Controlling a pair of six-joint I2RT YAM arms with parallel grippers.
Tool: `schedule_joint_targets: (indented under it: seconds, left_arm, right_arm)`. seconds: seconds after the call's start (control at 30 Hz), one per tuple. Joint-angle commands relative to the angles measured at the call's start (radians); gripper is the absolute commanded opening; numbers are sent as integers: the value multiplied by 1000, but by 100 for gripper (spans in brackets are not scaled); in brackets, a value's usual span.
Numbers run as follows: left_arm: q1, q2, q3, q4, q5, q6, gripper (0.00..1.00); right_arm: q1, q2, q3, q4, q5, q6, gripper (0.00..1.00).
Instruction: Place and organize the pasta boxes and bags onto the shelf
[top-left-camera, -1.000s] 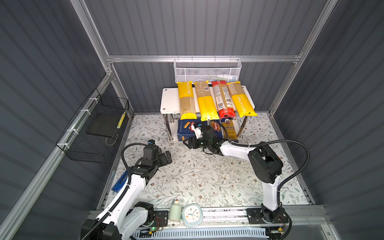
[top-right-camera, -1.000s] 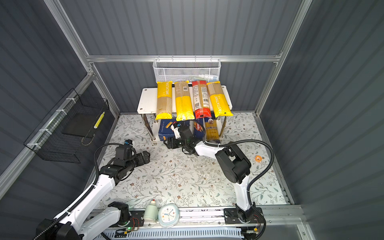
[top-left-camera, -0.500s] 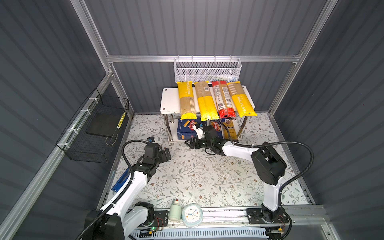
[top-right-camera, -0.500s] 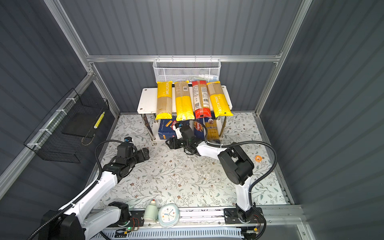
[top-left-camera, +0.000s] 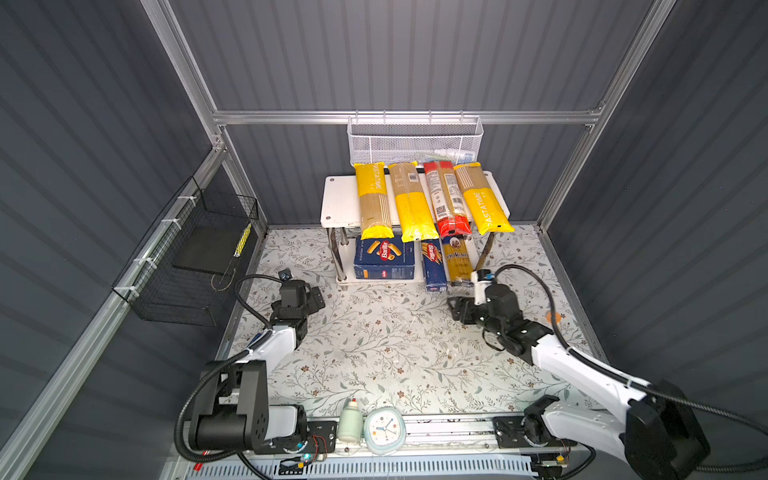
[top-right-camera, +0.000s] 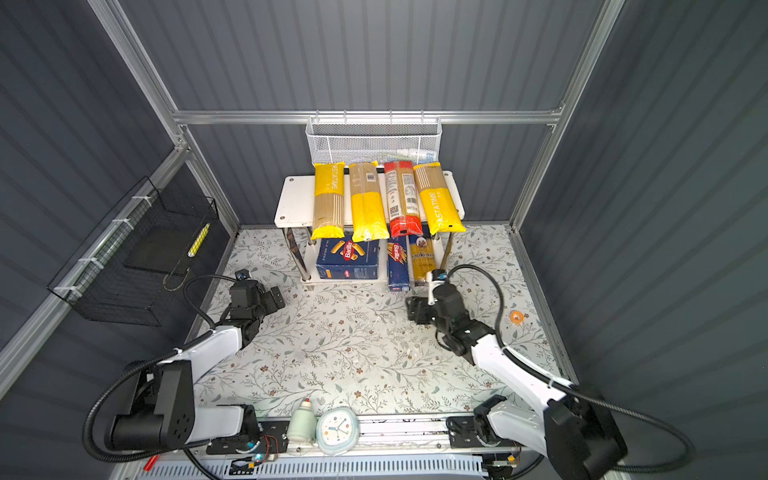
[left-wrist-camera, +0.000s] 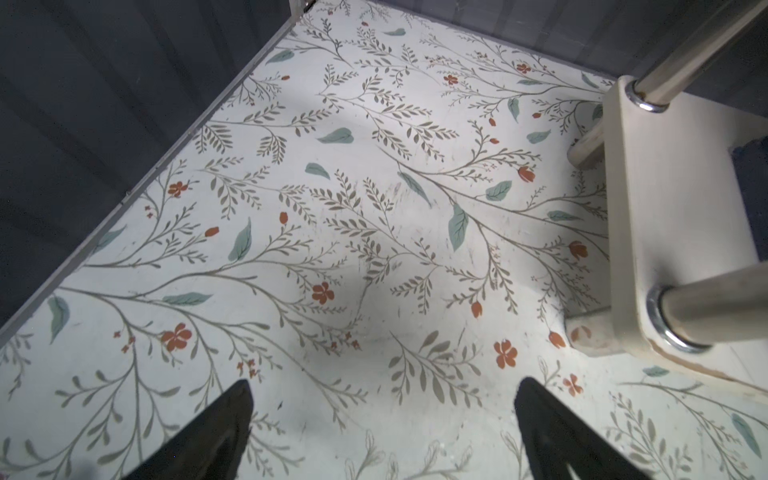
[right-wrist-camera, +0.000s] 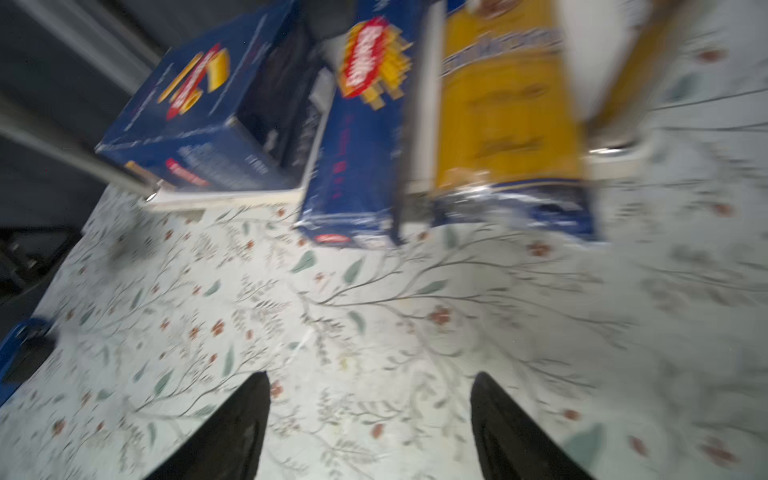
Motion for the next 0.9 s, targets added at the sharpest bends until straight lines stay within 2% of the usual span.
schedule_joint_targets:
  seconds: [0.0, 0.13, 0.17, 0.3, 0.37, 0.43, 0.47, 0.5, 0.57, 0.63, 0.67, 0.73, 0.77, 0.8, 0.87]
  left_arm:
    - [28, 60, -36, 235, 29, 121, 99]
    - [55, 131, -70, 384, 113, 173, 99]
    - [64, 158, -84, 430, 137, 173, 99]
    - [95, 223, -101, 544, 240, 150, 99]
    - [94, 252, -95, 576, 303, 173, 99]
    - [94, 255, -86, 551, 345, 194, 99]
    - [94, 262, -97, 581, 361, 199, 99]
    - [94, 267, -113, 619, 373, 205, 99]
    - [87, 289, -139, 678, 359, 215, 99]
    - [74, 341, -139, 762, 330, 209, 99]
    - [69, 308, -117, 645, 317, 222, 99]
    - [50, 337, -101, 677, 294, 235, 99]
    - [44, 318, -85, 599, 285, 240, 99]
    - [33, 326, -81, 600, 267, 248, 99]
    - [28, 326, -78, 602, 257, 249, 99]
  right_arm:
    - [-136, -77, -21, -57, 87, -55, 79]
    - [-307, -35, -69, 77, 119, -115, 87]
    - [-368, -14, -47, 55, 72, -112, 89]
    - [-429, 85, -108, 320, 104, -245, 99]
    - [-470, 181, -151, 486, 52, -277, 99]
    - [-482, 253, -158, 593, 41, -292, 99]
    - [-481, 262, -155, 623, 30, -317, 99]
    - [-485, 285, -196, 773, 17, -305, 99]
    - [-490, 337, -218, 829, -1, -306, 99]
    - [-466, 466, -322, 1180, 10, -339, 99]
    - [-444, 474, -348, 1254, 50, -354, 99]
    - [-435, 403, -319, 1075, 64, -348, 99]
    - [-434, 432, -300, 1083, 74, -348, 99]
    - [-433, 460, -280, 1107, 79, -354, 99]
    - [-433, 419, -225, 924, 56, -353, 99]
